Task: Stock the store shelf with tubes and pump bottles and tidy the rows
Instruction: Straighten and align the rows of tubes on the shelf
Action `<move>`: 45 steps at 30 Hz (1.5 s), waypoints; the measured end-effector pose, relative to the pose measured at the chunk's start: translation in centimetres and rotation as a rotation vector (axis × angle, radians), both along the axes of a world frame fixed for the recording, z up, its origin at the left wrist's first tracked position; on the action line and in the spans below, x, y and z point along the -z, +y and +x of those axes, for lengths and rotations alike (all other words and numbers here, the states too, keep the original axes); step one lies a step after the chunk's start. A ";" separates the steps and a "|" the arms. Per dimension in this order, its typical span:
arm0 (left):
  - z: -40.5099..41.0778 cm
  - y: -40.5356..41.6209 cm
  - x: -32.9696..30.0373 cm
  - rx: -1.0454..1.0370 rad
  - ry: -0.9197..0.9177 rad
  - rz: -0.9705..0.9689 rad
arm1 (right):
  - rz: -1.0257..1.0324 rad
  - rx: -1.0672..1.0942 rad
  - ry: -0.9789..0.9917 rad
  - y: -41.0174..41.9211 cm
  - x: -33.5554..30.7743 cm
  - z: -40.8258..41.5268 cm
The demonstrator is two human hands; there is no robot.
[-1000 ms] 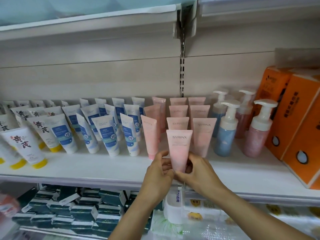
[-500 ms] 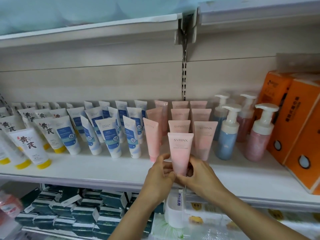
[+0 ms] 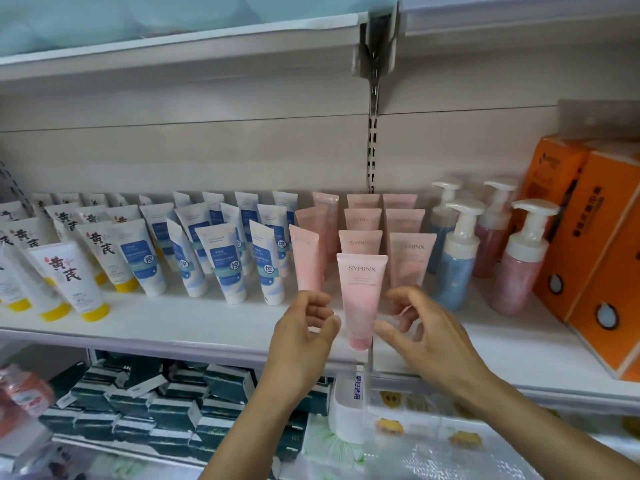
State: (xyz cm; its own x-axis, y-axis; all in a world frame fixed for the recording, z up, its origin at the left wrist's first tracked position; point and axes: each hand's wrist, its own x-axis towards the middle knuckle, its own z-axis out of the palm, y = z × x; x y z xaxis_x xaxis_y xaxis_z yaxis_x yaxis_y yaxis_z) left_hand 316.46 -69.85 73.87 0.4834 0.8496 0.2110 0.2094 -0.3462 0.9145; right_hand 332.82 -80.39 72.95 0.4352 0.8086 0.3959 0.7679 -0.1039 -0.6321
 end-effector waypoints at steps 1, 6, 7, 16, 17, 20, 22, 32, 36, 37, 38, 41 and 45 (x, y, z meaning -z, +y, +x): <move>-0.3 -0.1 -0.3 0.004 -0.014 0.010 | 0.050 -0.004 -0.003 -0.2 -0.1 0.2; -2.0 0.3 -3.4 0.072 -0.044 0.117 | 0.346 -0.043 -0.054 -1.0 -3.0 1.0; -2.4 0.6 -4.3 0.081 -0.054 0.150 | 0.377 -0.044 -0.078 -0.9 -4.0 1.3; -3.5 8.0 -12.3 0.126 0.016 0.443 | 0.195 -0.141 -0.183 3.2 -14.6 1.1; -3.2 9.2 -13.0 0.130 0.044 0.464 | 0.144 -0.139 -0.169 4.4 -15.2 1.3; -1.8 13.2 -14.1 0.167 0.160 0.483 | 0.071 -0.182 -0.212 8.0 -16.5 2.2; -0.6 15.7 -14.5 0.198 0.274 0.515 | 0.021 -0.210 -0.285 10.3 -16.9 3.0; 4.7 22.1 -13.5 0.285 0.715 0.893 | -0.273 -0.061 -0.722 19.4 -16.5 5.8; 5.7 23.1 -12.8 0.332 0.723 0.910 | -0.371 -0.002 -0.797 21.8 -15.7 6.5; 5.8 23.3 -12.7 0.343 0.715 0.904 | -0.393 0.001 -0.780 22.2 -15.5 6.8; 5.9 23.4 -12.5 0.351 0.712 0.903 | -0.412 0.000 -0.767 22.5 -15.4 6.9; 6.2 23.3 -12.1 0.374 0.724 0.911 | -0.467 -0.011 -0.767 23.4 -14.9 7.4; 6.4 23.0 -11.7 0.364 0.728 0.914 | -0.442 -0.059 -0.764 23.9 -14.5 7.9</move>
